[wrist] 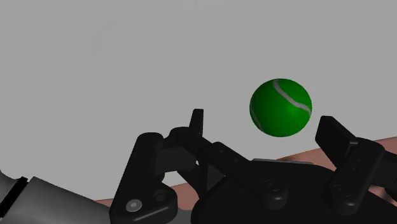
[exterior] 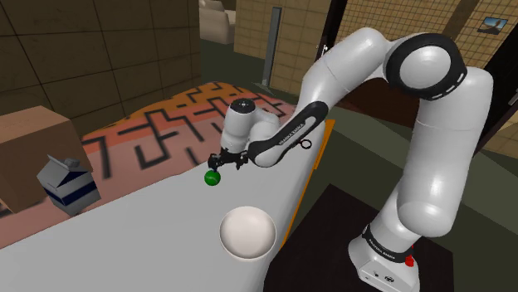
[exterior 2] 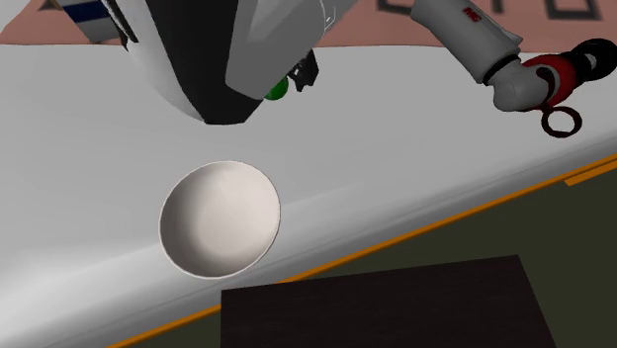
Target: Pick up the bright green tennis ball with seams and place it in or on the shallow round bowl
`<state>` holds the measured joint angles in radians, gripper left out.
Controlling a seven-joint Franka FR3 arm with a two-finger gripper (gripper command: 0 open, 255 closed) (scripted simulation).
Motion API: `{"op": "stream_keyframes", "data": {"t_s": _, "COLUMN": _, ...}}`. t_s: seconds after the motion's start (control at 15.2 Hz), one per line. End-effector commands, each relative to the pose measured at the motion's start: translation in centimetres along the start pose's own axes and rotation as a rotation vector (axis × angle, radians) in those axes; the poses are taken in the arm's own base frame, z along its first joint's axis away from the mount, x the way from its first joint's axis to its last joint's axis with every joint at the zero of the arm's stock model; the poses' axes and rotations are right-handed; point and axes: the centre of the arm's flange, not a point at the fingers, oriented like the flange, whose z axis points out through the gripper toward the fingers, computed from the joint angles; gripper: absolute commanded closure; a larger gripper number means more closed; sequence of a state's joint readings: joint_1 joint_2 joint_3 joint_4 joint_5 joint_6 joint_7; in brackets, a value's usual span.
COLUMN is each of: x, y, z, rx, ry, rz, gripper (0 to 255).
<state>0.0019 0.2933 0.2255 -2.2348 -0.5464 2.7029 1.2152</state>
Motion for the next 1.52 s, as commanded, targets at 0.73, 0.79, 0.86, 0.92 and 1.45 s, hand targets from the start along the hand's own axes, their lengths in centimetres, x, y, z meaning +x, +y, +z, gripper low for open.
{"op": "stream_keyframes", "data": {"t_s": 0.73, "x": 2.2, "y": -4.0, "z": 8.8, "rx": 0.014, "ry": 0.042, "rz": 0.069, "gripper": 0}}
{"op": "stream_keyframes", "data": {"t_s": 0.79, "x": 2.2, "y": -4.0, "z": 8.8, "rx": 0.014, "ry": 0.042, "rz": 0.069, "gripper": 0}}
{"op": "stream_keyframes", "data": {"t_s": 0.86, "x": 2.2, "y": -4.0, "z": 8.8, "rx": 0.014, "ry": 0.042, "rz": 0.069, "gripper": 0}}
{"op": "stream_keyframes", "data": {"t_s": 0.92, "x": 2.2, "y": -4.0, "z": 8.8, "rx": 0.014, "ry": 0.042, "rz": 0.069, "gripper": 0}}
{"op": "stream_keyframes", "data": {"t_s": 1.45, "x": 2.2, "y": -4.0, "z": 8.8, "rx": 0.014, "ry": 0.042, "rz": 0.069, "gripper": 255}}
